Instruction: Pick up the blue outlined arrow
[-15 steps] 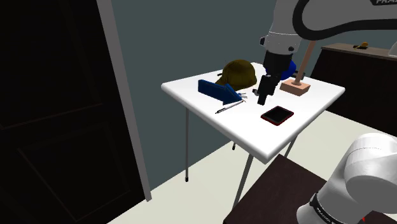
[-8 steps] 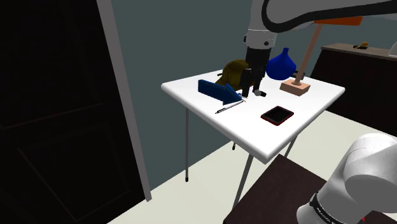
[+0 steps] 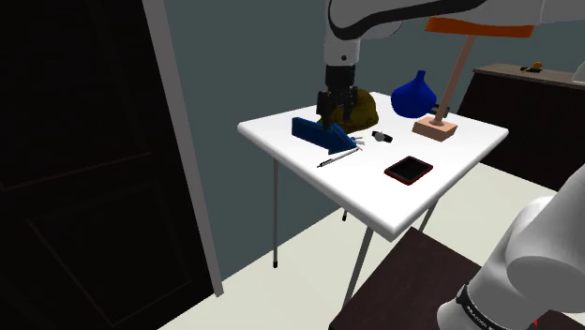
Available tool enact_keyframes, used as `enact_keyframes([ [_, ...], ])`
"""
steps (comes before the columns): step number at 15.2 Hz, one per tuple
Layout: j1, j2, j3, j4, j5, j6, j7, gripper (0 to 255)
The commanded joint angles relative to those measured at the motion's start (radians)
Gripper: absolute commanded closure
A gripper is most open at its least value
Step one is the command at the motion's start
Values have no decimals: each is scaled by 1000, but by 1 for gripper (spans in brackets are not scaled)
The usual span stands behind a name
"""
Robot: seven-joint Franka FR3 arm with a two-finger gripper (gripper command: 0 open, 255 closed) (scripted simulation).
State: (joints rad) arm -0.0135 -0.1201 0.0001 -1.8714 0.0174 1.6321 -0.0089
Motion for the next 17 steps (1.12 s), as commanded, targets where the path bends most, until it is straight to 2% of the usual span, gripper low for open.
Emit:
enact_keyframes([
  [1, -4, 97, -4, 110, 7, -32, 13, 0],
  [3, -8, 181, -8, 206, 14, -61, 22, 0],
  [12, -8, 180, -8, 104, 14, 41, 20, 0],
  [13, -8, 180, -8, 102, 14, 42, 19, 255],
  [17, -8, 179, -8, 101, 14, 43, 20, 255],
])
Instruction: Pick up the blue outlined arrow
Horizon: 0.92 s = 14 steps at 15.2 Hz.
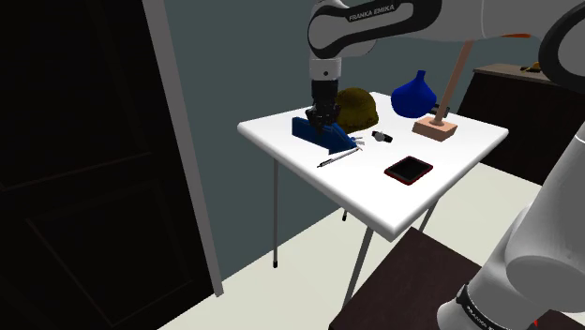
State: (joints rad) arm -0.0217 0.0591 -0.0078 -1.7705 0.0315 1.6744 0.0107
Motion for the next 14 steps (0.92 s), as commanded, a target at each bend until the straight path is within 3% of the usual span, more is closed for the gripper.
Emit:
enact_keyframes([
  [1, 0, 0, 0, 0, 0, 0, 0, 255],
  [5, 0, 1, 0, 3, 0, -2, 0, 255],
  [14, 0, 3, 0, 127, 0, -123, 3, 255],
])
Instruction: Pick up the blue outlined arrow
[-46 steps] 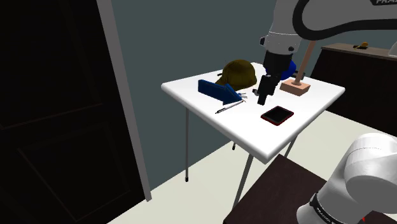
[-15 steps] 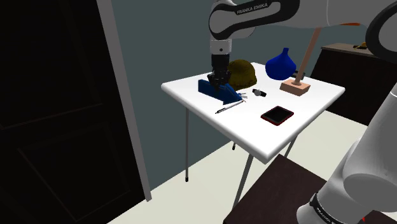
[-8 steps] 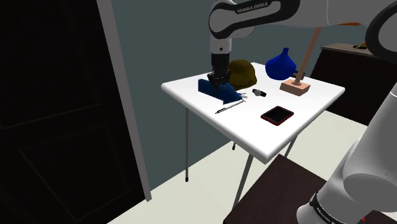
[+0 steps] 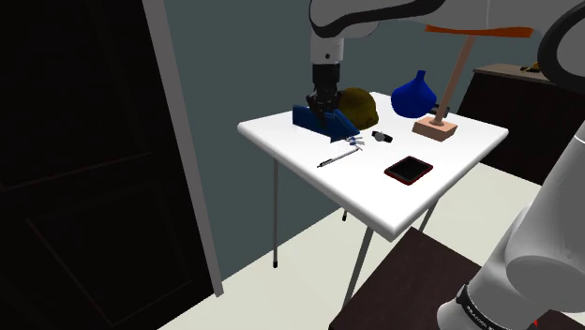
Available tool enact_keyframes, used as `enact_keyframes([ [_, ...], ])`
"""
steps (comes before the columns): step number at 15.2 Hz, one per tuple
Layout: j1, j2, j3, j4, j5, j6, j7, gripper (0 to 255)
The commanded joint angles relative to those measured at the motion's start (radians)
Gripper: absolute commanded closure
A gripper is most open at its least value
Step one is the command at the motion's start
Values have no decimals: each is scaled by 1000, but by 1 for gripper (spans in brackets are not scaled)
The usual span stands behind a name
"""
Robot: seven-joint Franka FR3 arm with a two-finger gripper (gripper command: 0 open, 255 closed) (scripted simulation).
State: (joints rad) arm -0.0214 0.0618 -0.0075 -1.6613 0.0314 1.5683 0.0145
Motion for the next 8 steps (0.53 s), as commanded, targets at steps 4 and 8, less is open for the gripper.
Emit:
enact_keyframes([
  [4, -1, 8, -1, 81, 0, -73, 1, 255],
  [8, -1, 13, -1, 118, 0, -104, 2, 255],
])
